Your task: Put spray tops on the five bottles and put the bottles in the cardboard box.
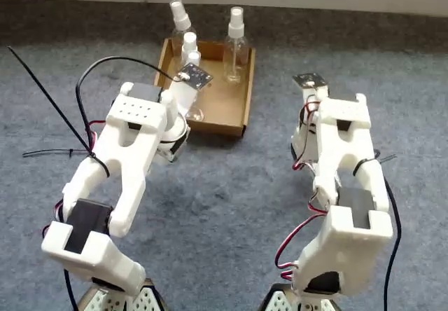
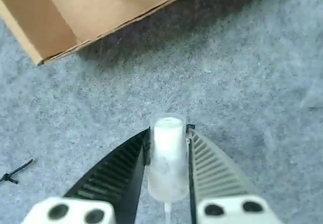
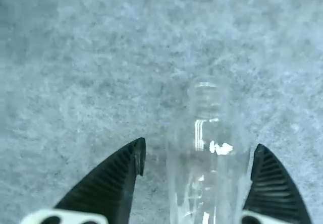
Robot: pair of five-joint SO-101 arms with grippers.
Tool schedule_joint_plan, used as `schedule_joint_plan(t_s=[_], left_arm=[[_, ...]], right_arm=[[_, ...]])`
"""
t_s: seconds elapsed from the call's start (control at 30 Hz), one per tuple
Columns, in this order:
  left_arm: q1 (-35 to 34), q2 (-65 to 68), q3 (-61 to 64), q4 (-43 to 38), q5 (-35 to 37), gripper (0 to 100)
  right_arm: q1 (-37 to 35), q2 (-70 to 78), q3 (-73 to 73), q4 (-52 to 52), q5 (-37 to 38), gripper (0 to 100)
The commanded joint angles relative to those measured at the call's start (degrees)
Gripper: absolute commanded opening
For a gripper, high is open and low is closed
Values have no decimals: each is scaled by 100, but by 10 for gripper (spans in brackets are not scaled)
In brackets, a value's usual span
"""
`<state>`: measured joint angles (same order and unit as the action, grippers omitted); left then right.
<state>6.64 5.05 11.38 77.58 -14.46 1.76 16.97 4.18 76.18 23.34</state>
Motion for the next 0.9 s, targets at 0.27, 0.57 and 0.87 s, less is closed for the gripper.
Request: schedule_joint_plan(t_s=[0.27,0.57,0.87], left_arm=[[48,-31,-251,44,53,24],[48,-84,-303,70,62,24],[75,-998,-1464,703,642,24]], right_arm=[[224,884,-1437,171,88,163],[224,752,-1824,954,440,19],[110,-743,-3442,1657,-466,9]])
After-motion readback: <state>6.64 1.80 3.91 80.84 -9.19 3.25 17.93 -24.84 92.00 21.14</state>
